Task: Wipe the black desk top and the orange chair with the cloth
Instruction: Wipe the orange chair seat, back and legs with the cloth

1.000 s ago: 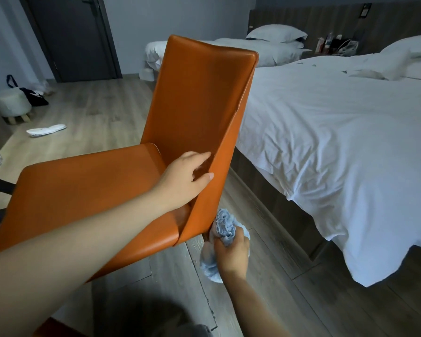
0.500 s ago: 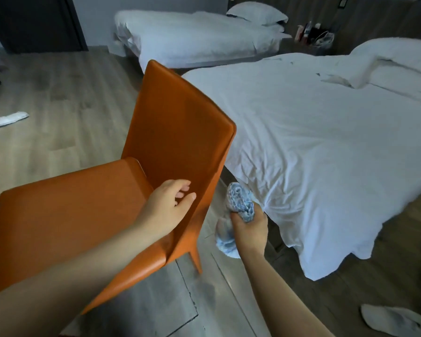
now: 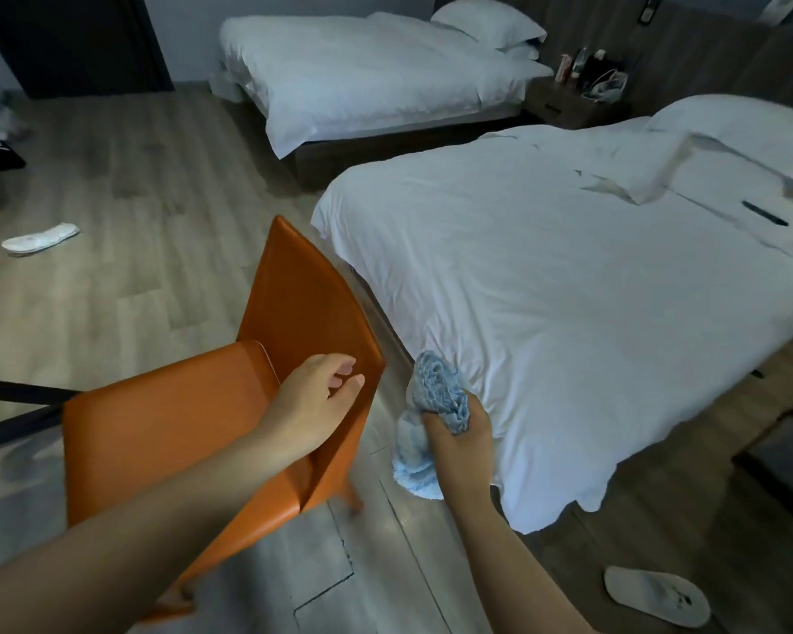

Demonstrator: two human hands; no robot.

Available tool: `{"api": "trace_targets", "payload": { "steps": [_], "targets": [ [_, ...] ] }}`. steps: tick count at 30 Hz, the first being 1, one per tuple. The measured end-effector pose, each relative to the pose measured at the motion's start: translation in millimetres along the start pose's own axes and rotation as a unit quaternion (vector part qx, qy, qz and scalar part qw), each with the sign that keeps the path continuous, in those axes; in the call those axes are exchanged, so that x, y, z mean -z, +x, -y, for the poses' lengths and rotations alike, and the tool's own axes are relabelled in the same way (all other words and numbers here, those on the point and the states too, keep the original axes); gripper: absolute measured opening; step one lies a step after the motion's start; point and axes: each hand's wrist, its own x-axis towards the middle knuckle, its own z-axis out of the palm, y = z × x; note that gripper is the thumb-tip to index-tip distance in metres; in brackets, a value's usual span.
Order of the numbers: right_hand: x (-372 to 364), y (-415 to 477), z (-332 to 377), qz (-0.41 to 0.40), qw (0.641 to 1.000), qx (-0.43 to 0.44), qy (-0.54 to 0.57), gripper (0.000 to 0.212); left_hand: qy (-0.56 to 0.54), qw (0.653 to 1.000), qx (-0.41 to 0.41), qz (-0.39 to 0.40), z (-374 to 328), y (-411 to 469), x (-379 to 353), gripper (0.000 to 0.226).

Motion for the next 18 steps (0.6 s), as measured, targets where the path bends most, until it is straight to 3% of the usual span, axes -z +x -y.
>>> {"api": "trace_targets", "payload": {
  "steps": [2, 5, 13, 18],
  "targets": [
    [7.6, 15.5, 4.4, 0.017, 1.000, -0.002, 0.011, 0.053, 0.012, 1.000, 0.008, -0.002, -14.2, 15.3, -2.9, 0.037],
    [15.5, 53.1, 5.5, 0.078, 0.996, -0.011, 0.030, 0.023, 0.027, 0.999, 0.029, -0.029, -28.7, 42.6, -17.4, 0.036],
    [-17.4, 148.4, -11.2, 0.238, 0.968, 0.057, 0.059, 0.034, 0.045, 0.972, 0.157, -0.169, -20.4, 79.0, -65.5, 0.033],
    [-42.7, 171.5, -38.4, 0.280, 0.948, 0.107, 0.110, 0.033, 0.048, 0.950, 0.168, -0.257, 9.7, 78.2, -93.7, 0.025]
  ]
}}
